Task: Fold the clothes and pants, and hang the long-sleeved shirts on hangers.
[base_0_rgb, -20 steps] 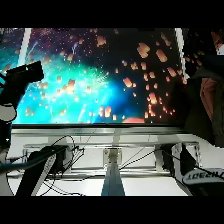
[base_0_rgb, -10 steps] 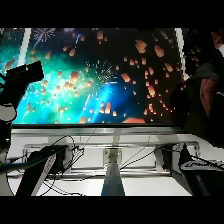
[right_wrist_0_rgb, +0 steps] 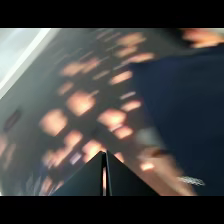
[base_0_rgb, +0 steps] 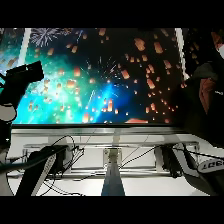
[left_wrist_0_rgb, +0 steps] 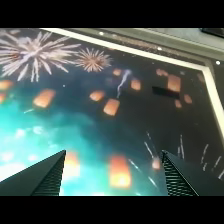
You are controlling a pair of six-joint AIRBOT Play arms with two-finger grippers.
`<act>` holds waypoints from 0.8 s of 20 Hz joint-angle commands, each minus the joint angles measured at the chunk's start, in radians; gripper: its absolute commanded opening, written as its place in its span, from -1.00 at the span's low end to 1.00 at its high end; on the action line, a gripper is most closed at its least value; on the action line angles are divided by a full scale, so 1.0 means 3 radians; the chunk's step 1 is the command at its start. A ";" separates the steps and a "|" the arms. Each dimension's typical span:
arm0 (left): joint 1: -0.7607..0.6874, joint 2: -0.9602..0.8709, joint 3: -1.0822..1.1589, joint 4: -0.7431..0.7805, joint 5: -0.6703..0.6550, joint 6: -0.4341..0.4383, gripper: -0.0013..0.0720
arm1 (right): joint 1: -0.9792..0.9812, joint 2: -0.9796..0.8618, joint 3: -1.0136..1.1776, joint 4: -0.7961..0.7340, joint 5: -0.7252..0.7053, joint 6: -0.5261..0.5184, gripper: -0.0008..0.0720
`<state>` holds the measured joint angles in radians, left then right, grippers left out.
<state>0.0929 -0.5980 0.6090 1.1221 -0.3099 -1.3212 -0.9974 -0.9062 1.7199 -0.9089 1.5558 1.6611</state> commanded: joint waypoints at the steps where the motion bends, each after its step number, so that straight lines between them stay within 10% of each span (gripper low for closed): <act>1: 0.0003 0.0003 0.0000 0.0000 0.0003 0.0001 0.92 | 0.0996 -0.0109 0.0000 0.0240 -0.0225 -0.0624 -0.91; 6: 0.0003 0.0003 0.0000 0.0000 0.0001 0.0001 0.92 | 0.2687 -0.0192 -0.0006 -0.0974 -0.0615 -0.2033 -0.91; 11: 0.0003 0.0003 0.0000 0.0000 0.0003 0.0001 0.92 | 0.3150 -0.0478 -0.0006 -0.1873 -0.0650 -0.1904 -0.91; 16: 0.0003 0.0003 0.0000 0.0000 0.0003 0.0001 0.92 | 0.3141 -0.0694 -0.0006 -0.1502 -0.0624 -0.1904 -0.91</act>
<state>0.0929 -0.5980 0.6090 1.1217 -0.3096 -1.3212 -0.0723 -1.0824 1.7180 -1.3857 1.3731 1.0973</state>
